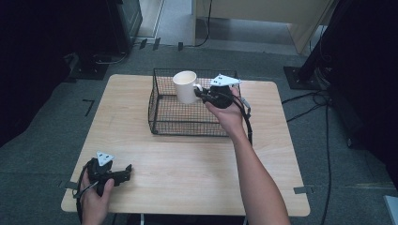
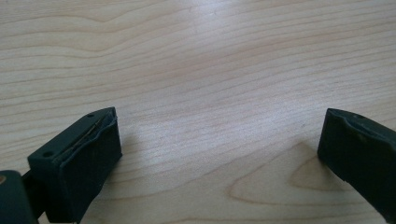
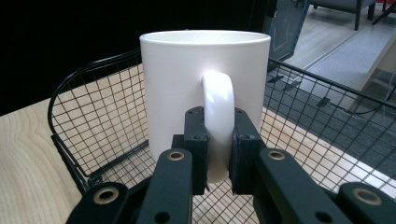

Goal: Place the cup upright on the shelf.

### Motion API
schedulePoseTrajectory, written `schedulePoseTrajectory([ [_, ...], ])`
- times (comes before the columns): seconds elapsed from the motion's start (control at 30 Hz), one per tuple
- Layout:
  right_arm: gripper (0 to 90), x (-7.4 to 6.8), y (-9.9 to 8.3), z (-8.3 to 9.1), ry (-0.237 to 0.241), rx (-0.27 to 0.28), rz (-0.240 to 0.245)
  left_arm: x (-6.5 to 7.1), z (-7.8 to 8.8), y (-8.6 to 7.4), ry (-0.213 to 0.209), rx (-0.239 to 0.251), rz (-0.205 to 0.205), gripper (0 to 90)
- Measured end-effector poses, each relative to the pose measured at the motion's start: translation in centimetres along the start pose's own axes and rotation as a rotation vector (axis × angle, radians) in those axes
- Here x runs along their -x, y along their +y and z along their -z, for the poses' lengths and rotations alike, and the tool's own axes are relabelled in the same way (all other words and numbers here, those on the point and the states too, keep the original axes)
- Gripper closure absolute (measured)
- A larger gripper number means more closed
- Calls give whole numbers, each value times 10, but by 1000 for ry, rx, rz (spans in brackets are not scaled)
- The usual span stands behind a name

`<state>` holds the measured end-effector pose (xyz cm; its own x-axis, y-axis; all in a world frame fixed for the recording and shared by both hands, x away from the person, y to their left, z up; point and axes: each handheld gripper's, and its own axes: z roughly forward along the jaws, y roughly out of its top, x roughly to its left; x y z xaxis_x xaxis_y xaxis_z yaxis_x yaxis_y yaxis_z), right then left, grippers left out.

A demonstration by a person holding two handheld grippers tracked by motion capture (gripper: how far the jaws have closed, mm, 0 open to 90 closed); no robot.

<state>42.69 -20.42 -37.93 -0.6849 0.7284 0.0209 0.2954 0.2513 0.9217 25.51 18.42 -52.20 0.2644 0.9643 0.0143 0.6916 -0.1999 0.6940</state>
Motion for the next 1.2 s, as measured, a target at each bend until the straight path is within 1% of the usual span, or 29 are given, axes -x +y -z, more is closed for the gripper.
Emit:
schedulePoseTrajectory([
  [0.07, 805, 0, 1, -4, 10, -6, 5, 0, 0, 0, 0, 1, 1, 0],
  [0.17, 805, 1, 2, -11, 11, -22, 20, 0, 0, 0, 0, -1, -1, 0],
  [0.3, 805, 6, 1, -21, 17, -35, 34, 0, 0, 0, -1, -2, -1, 0],
  [0.5, 805, 12, -4, -33, 38, -52, 29, 0, 0, 0, -1, -2, -1, 0],
  [0.6, 805, 12, -7, -40, 66, -52, 23, 0, 0, 0, -1, -1, -1, 0],
  [0.67, 805, 11, -10, -45, 72, -64, 27, 0, 0, 0, -1, -1, -1, 0],
  [0.77, 804, 12, -14, -53, 64, -82, 30, 0, 0, 0, -1, -1, -1, 0],
  [0.87, 804, 15, -18, -60, 69, -91, 22, 0, 0, 0, -1, -1, -1, 0],
  [0.97, 804, 16, -22, -67, 81, -117, 35, 0, 0, 0, -1, -1, -1, 0],
  [1.07, 805, 17, -27, -72, 74, -138, 51, 0, 0, 0, -1, -1, -1, 0],
  [1.2, 804, 20, -31, -76, 78, -158, 30, 0, 0, 0, -1, 1, 0, 0],
])
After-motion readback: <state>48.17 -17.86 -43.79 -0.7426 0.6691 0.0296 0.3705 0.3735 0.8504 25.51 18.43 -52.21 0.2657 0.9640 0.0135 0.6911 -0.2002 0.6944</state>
